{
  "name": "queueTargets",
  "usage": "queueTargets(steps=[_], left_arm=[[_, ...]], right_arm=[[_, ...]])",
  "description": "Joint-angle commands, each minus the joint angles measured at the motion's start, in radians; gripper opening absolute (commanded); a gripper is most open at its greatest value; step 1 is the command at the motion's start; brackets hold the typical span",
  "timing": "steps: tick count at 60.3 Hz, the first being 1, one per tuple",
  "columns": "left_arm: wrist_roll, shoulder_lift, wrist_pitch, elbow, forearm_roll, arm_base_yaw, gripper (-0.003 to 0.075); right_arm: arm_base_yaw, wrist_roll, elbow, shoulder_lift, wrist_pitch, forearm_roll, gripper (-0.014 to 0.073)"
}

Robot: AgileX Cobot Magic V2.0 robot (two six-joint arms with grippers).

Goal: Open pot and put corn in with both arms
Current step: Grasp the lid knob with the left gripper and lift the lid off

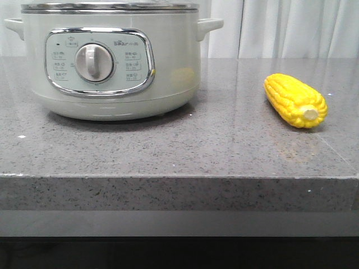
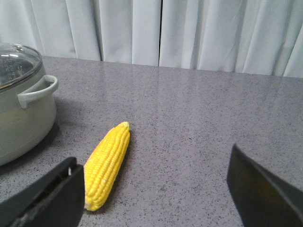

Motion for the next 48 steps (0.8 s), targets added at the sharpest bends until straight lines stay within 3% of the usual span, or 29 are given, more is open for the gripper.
queueTargets(steps=[1,14,32,48], left_arm=[[-0.005,0.110,0.029,-0.146,-0.016,-0.033,0.0608],[-0.005,0.405,0.171,-0.435,-0.019,-0.156,0.0608],[-0.005,0.755,0.238,-0.770,-0.045,-0.347,0.0608],[-0.005,0.966,0.253,-0.990,-0.070,-0.376,0.0608]], right_arm=[[-0.005,-0.001,-0.039,0.016,-0.103,-0.007,0.0635],[-0.005,-0.001,-0.039,0.016,-0.114,-0.007,0.0634],[-0.005,-0.001,-0.039,0.016,-0.114,-0.007,0.0634],[-0.005,-0.001,-0.039,0.016,-0.114,-0.007,0.0634]])
